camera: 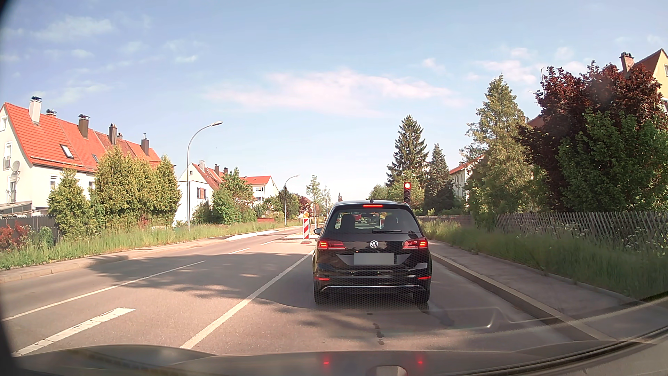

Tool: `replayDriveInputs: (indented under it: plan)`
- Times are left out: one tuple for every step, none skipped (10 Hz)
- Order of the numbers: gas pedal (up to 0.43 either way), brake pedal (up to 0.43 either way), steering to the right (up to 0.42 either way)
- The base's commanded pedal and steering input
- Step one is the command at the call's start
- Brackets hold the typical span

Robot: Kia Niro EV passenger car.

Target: Follow the waypoints while adhering to traffic rules and regulations

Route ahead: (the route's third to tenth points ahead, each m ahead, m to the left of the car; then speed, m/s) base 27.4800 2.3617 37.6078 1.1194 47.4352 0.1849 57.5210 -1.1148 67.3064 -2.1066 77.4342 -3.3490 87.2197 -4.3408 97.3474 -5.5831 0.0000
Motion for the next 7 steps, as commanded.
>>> replayDriveInputs:
  plan:
    - [0.0, 0.244, -0.021]
    - [0.0, 0.244, -0.021]
    - [0.0, 0.238, -0.021]
    - [0.0, 0.238, -0.021]
    - [0.0, 0.238, -0.021]
    - [0.0, 0.238, -0.021]
    - [0.0, 0.238, -0.021]
